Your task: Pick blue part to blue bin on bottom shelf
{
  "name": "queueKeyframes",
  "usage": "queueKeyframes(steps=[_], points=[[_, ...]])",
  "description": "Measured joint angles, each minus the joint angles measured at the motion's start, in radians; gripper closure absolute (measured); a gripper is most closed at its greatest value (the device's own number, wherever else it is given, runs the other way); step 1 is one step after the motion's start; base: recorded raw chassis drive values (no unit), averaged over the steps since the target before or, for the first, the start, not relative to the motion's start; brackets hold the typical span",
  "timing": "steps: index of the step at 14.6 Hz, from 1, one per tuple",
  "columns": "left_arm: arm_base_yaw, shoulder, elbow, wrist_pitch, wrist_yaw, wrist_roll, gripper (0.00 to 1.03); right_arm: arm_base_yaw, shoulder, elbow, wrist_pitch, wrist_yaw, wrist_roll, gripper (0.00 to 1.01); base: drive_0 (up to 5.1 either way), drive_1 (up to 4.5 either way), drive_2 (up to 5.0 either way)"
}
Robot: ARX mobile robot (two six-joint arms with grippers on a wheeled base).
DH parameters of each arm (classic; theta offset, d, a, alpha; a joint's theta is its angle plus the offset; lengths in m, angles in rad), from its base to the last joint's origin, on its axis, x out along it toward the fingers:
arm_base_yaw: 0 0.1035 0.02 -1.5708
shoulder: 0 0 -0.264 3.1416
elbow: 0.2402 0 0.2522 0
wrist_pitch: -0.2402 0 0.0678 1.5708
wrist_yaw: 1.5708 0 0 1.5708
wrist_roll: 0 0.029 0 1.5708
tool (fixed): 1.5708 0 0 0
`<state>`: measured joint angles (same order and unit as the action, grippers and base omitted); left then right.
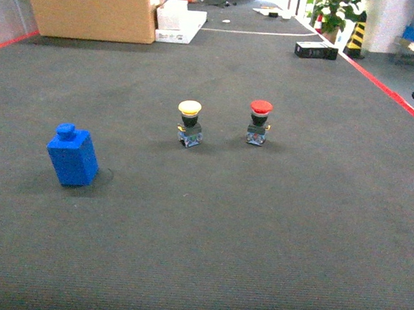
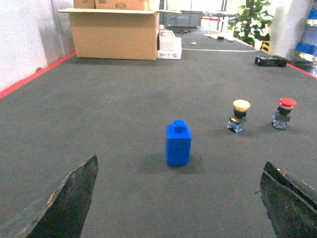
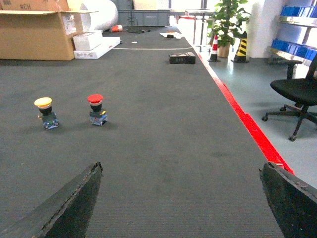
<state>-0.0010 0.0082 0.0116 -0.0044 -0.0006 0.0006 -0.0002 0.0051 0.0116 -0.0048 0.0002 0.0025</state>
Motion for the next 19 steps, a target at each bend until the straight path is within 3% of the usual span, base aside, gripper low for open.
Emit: queueKeyframes(steps=[6,7,8,9,10,12,14,16,19], points=[[0.0,0.0,0.0,0.0,0.0,0.0,0.05,0.0,0.0,0.0,0.0,0.0,0.0,0.03,0.0,0.0,0.0],[-0.023,0.015,0.013,-0.059,-0.069,-0.005,0.05,0.0,0.0,0.0,0.0,0.0,0.0,0.03,0.0,0.0,0.0],[-0.128,0.127,0.045,-0.098,-0.271,-0.014,0.05,0.0,0.0,0.0,0.0,0.001,0.0,0.03,0.0,0.0,0.0],[-0.192,0.245,0.045,-0.022,-0.388,-0.019,0.05,0.0,0.0,0.0,0.0,0.0,0.0,0.03,0.0,0.0,0.0],[-0.227,0.367,0.046,0.116,-0.44,-0.019,0.05,0.0,0.0,0.0,-0.001,0.0,0.0,0.03,0.0,0.0,0.0],[-0.222,0.723,0.114,0.436,-0.397,-0.019,0.05,0.0,0.0,0.0,0.0,0.0,0.0,0.03,0.0,0.0,0.0],[-0.211,0.959,0.195,0.6,-0.354,-0.019,0.05,0.0,0.0,0.0,0.0,0.0,0.0,0.03,0.0,0.0,0.0],[-0.197,1.317,0.367,0.701,-0.269,-0.028,0.05,0.0,0.0,0.0,0.0,0.0,0.0,0.03,0.0,0.0,0.0],[-0.175,1.53,0.502,0.724,-0.219,-0.046,0.05,0.0,0.0,0.0,0.0,0.0,0.0,0.03,0.0,0.0,0.0]])
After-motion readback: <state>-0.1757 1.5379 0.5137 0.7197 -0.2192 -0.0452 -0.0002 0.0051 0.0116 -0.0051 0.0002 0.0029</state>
